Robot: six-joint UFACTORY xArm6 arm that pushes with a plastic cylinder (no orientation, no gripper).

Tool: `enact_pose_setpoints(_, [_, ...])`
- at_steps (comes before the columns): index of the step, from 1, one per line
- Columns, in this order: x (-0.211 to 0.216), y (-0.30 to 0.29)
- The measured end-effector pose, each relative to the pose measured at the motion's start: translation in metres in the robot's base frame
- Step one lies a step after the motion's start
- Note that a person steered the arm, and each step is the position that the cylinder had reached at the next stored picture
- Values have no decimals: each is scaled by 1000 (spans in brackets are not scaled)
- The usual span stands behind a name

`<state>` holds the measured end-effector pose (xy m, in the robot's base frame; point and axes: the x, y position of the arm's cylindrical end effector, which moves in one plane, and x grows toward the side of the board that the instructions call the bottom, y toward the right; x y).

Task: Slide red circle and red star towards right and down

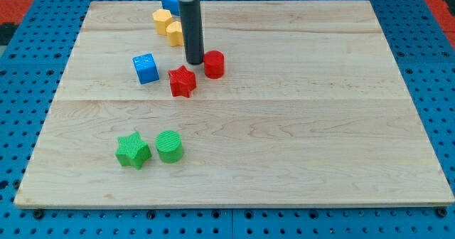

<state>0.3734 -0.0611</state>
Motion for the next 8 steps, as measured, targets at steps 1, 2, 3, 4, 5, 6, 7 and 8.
enact_pose_setpoints(1, [-5, -2])
enact_pose_setpoints(2, [-12, -44])
enact_pose_setpoints(3, [8, -62])
enact_pose_setpoints(4, [35, -63])
enact_pose_setpoints(5, [47, -5])
enact_pose_setpoints(6, [52, -15])
enact_pose_setpoints(7, [52, 100])
enact_pose_setpoints(8, [48, 141])
